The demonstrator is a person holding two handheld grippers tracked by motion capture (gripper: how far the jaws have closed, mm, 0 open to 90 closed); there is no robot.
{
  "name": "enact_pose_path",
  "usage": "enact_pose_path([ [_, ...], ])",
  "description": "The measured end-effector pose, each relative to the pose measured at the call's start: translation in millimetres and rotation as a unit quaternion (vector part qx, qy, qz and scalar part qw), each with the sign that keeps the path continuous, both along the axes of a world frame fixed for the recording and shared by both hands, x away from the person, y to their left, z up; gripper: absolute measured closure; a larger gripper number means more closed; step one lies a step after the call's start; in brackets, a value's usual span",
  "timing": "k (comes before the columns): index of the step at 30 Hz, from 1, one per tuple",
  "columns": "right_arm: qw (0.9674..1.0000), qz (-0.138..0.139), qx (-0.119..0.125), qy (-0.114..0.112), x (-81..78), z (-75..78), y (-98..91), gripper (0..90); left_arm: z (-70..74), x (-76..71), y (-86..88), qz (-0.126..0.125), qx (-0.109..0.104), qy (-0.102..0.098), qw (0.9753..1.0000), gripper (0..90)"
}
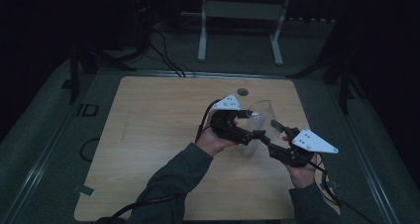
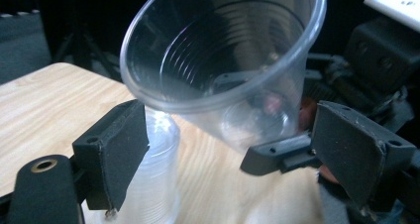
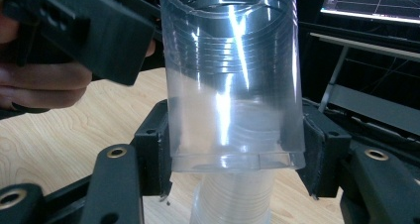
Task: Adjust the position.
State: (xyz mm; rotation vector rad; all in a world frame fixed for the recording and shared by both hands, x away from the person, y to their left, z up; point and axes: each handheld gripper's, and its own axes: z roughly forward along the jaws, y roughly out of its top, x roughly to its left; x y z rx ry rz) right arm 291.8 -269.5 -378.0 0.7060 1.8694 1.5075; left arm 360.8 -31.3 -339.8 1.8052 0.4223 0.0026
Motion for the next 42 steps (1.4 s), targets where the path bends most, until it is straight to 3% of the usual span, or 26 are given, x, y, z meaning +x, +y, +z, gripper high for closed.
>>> enact_pose_path([
  [4, 1.0000, 0.004, 0.002, -0.004, -0.9, -0.2, 1.9, 41.0, -0.7, 2.9, 0.7, -0.003, -0.024, 0.018, 0.9995, 15.1],
  [9, 0.9999, 0.009, 0.000, -0.005, -1.3, -1.4, 5.5, 41.0, -0.6, 2.7, -0.7, -0.003, -0.035, 0.023, 0.9991, 15.1],
  [12, 0.9999, 0.013, -0.001, -0.004, -1.2, -2.3, 7.2, 41.0, -0.4, 3.0, -1.0, -0.005, -0.052, 0.029, 0.9982, 15.2],
  [15, 0.9998, 0.018, -0.004, -0.004, -1.1, -3.6, 9.3, 40.9, -1.4, 4.3, -0.6, -0.008, -0.063, 0.038, 0.9973, 18.7],
  [18, 0.9998, 0.022, -0.005, -0.003, -0.6, -2.4, 7.9, 40.9, -3.4, 5.6, 2.9, -0.005, -0.086, 0.046, 0.9952, 27.5],
  [25, 0.9996, 0.028, -0.010, 0.001, -0.3, 0.2, 7.0, 38.8, -2.6, 3.4, 3.2, -0.003, -0.088, 0.038, 0.9954, 30.9],
  [31, 0.9988, 0.039, -0.024, 0.016, -0.2, 2.4, 6.2, 32.0, 0.5, 2.7, 7.5, 0.005, -0.088, 0.029, 0.9957, 31.8],
  [42, 0.9971, 0.041, -0.050, 0.040, -3.1, 3.2, -6.2, 28.1, 2.0, -3.1, 8.9, 0.021, -0.056, -0.001, 0.9982, 32.0],
])
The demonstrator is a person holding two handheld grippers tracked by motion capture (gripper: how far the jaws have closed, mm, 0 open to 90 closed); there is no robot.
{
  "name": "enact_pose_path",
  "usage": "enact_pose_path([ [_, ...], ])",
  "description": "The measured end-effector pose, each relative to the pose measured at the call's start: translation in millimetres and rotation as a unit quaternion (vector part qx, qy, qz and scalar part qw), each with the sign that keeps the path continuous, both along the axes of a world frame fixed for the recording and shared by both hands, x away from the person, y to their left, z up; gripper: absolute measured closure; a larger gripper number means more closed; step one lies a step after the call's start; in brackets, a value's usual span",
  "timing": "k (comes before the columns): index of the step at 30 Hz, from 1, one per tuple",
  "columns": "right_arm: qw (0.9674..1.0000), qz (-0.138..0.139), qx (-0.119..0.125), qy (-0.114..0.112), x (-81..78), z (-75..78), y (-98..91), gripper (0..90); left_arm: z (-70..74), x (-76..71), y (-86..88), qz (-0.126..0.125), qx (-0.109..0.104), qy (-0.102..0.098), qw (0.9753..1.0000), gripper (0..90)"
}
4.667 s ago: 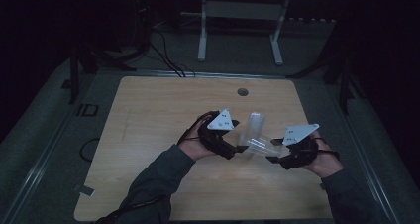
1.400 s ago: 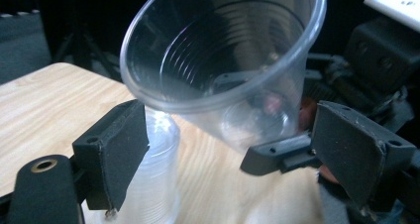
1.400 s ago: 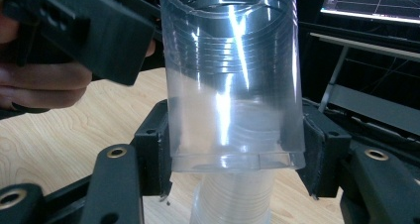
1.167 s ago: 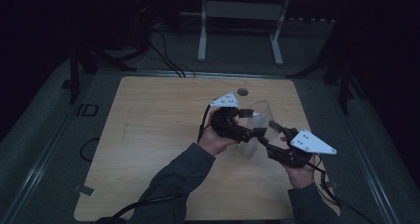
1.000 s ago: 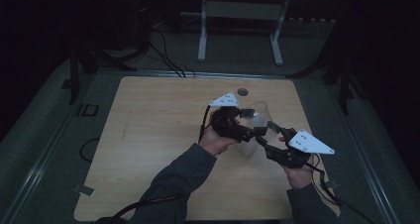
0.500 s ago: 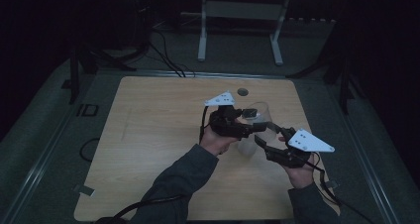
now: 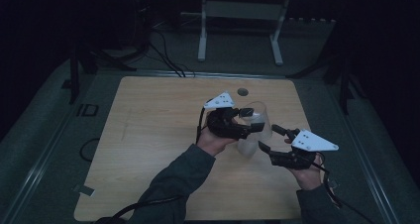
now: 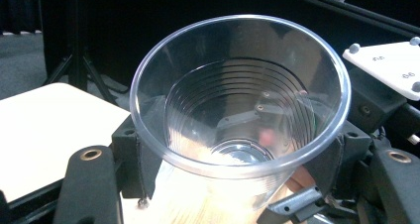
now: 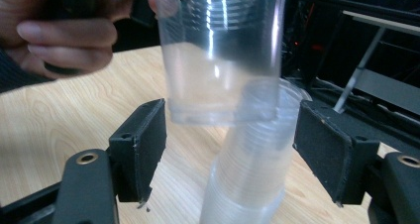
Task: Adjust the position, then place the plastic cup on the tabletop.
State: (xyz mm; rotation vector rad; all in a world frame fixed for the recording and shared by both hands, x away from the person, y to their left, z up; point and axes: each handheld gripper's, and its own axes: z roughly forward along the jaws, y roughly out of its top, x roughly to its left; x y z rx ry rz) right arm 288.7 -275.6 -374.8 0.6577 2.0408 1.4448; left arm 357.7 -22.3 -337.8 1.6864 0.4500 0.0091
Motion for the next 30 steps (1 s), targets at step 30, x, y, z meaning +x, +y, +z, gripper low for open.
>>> enact_pose_path([
  [30, 0.9983, -0.053, -0.007, 0.023, 12.9, -8.4, -28.1, 28.6, -3.2, -7.7, 4.8, 0.005, 0.026, -0.023, 0.9994, 32.0],
])
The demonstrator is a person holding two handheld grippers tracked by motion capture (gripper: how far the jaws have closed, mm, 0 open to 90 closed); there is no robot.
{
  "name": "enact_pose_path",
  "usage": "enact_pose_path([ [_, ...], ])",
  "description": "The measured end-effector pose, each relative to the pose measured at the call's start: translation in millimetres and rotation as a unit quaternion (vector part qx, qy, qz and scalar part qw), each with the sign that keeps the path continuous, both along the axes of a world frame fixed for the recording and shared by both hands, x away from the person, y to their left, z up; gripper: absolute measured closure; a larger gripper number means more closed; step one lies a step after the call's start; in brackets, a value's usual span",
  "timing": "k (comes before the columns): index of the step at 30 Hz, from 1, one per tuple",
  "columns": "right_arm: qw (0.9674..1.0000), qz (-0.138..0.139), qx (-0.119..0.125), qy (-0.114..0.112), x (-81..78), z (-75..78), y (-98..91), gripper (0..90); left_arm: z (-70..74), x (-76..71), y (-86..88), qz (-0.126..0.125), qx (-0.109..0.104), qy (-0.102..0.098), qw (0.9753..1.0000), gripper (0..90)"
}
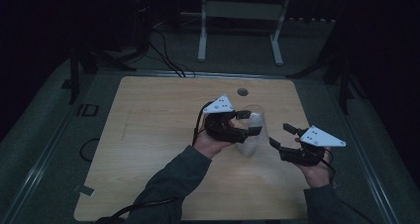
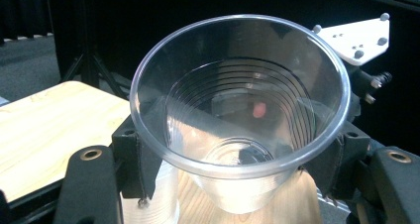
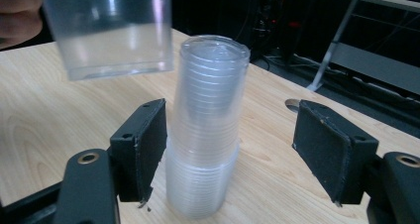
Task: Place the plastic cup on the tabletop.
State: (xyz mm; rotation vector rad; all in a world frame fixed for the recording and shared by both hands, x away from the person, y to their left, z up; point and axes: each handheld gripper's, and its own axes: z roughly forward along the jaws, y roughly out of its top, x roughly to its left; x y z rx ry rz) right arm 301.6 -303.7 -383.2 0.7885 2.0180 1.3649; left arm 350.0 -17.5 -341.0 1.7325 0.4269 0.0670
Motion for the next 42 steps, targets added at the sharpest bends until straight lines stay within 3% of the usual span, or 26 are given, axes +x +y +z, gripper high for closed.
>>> enact_pose_path([
  [5, 0.9998, -0.008, 0.018, 0.001, 2.4, -0.6, -2.0, 28.6, -4.4, -4.0, -3.4, -0.003, 0.011, -0.006, 0.9999, 32.0],
  [23, 0.9990, -0.015, 0.042, -0.005, 3.3, 1.9, -6.0, 28.8, -14.2, -9.7, -9.6, -0.014, 0.024, -0.016, 0.9995, 32.0],
  [34, 0.9988, -0.016, 0.047, -0.008, 3.4, 2.3, -6.4, 28.7, -21.3, -11.9, -12.8, -0.015, 0.037, -0.025, 0.9989, 32.0],
  [42, 0.9985, -0.018, 0.052, -0.010, 2.4, 3.5, -8.2, 28.7, -33.1, -12.7, -18.1, -0.012, 0.058, -0.030, 0.9978, 32.0],
])
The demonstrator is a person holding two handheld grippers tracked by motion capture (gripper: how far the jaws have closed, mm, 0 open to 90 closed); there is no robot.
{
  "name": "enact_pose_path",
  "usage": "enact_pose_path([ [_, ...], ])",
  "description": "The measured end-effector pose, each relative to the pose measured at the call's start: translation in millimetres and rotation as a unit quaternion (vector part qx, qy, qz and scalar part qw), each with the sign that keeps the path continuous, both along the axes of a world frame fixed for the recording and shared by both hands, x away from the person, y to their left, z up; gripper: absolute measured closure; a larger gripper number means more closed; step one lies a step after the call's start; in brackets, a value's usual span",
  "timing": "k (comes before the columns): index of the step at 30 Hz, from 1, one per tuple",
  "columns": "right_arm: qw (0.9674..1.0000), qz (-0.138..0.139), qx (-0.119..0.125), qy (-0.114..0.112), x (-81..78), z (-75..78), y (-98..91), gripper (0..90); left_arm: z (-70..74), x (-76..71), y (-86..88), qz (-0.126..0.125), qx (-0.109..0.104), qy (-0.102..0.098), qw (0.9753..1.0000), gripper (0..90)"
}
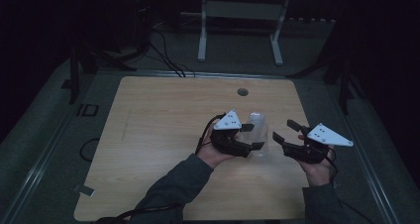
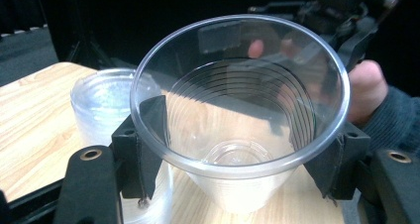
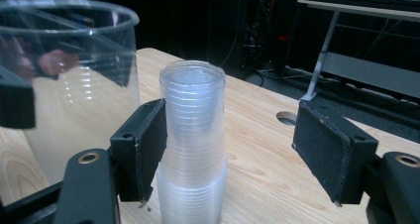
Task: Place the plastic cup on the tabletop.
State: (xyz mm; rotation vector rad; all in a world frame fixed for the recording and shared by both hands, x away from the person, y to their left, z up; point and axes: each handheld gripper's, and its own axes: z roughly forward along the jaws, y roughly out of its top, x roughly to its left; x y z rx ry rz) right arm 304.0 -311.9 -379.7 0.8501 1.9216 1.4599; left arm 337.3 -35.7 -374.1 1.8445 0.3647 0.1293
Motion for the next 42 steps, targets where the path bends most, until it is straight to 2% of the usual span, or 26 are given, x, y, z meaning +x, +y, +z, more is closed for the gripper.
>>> enact_pose_path([
  [18, 1.0000, 0.000, 0.004, -0.002, 0.3, 0.6, -1.2, 28.7, -18.4, -0.8, -5.8, 0.008, 0.028, -0.007, 0.9995, 32.0],
  [19, 0.9998, 0.006, 0.016, 0.000, 0.8, 1.1, -2.8, 28.8, -21.2, -0.9, -6.8, 0.009, 0.032, -0.007, 0.9994, 32.0],
  [22, 0.9997, 0.004, 0.025, 0.000, 0.6, 1.4, -5.3, 28.8, -23.6, -0.8, -7.4, 0.011, 0.034, -0.007, 0.9993, 32.0],
  [42, 0.9997, 0.006, 0.023, 0.002, -0.7, -1.7, -4.5, 28.7, -45.3, -0.3, -13.5, 0.013, 0.053, -0.007, 0.9985, 32.3],
])
